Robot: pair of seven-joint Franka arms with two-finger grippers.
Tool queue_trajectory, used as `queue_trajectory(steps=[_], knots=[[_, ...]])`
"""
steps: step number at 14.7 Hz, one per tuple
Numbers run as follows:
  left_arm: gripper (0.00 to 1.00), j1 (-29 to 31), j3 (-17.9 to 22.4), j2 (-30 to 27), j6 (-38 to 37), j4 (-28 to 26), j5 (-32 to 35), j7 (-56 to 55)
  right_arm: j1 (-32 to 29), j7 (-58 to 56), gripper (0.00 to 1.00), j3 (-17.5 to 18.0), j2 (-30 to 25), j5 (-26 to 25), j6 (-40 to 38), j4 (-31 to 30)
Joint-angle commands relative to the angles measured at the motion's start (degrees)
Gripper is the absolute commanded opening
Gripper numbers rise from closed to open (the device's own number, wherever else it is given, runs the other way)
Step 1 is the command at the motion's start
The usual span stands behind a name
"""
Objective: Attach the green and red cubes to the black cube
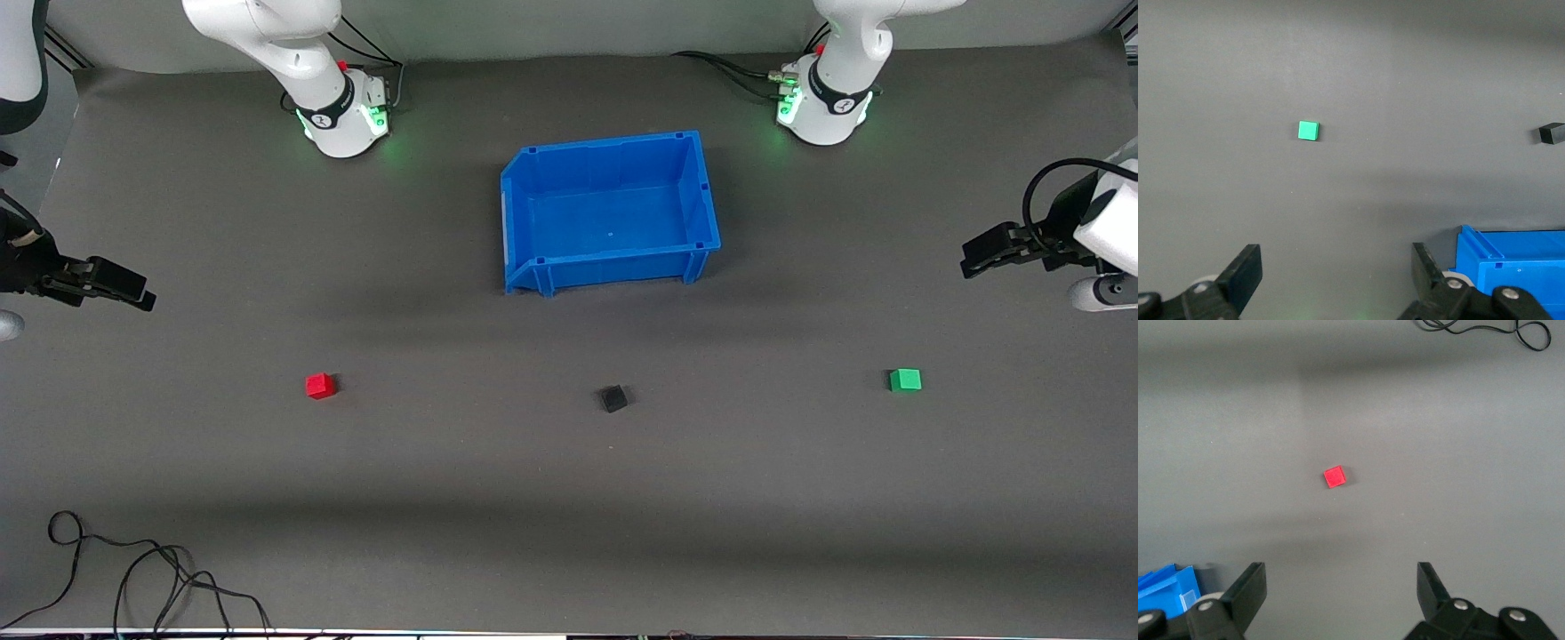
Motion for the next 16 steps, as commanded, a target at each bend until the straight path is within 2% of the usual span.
queue_trajectory(steps=[1, 7, 10, 11, 13, 16], knots=[[1.0, -0.1, 0.3, 0.3, 0.3, 0.3, -2.4, -1.1, 0.7, -1.2, 1.0, -0.7, -1.5, 0.9, 0.3, -1.5], [1.0, 0.3, 0.5, 0.9, -0.4, 0.1, -2.1, -0.1, 0.6, -0.3, 1.0, -0.7, -1.4, 0.9, 0.4, -0.8], [1.0, 1.6, 1.0, 4.3, 0.6, -0.1, -1.4, -0.9, 0.4, 2.7, 1.0, -0.8, -1.2, 1.0, 0.4, -0.6], [1.0, 2.4, 1.0, 5.4, 1.8, -0.2, -1.4, -1.0, 0.2, 7.1, 1.0, -0.9, -1.1, 1.1, 0.4, -0.3], [0.93, 3.8, 1.0, 7.2, 5.9, -2.2, -2.1, -0.9, 0.4, 22.5, 1.0, -0.8, -0.3, 2.0, 0.5, 1.0], [0.99, 4.0, 1.0, 7.9, 16.7, -10.4, -1.9, -0.1, 0.0, 41.9, 1.0, -0.8, 0.8, 5.9, 1.1, 2.1]])
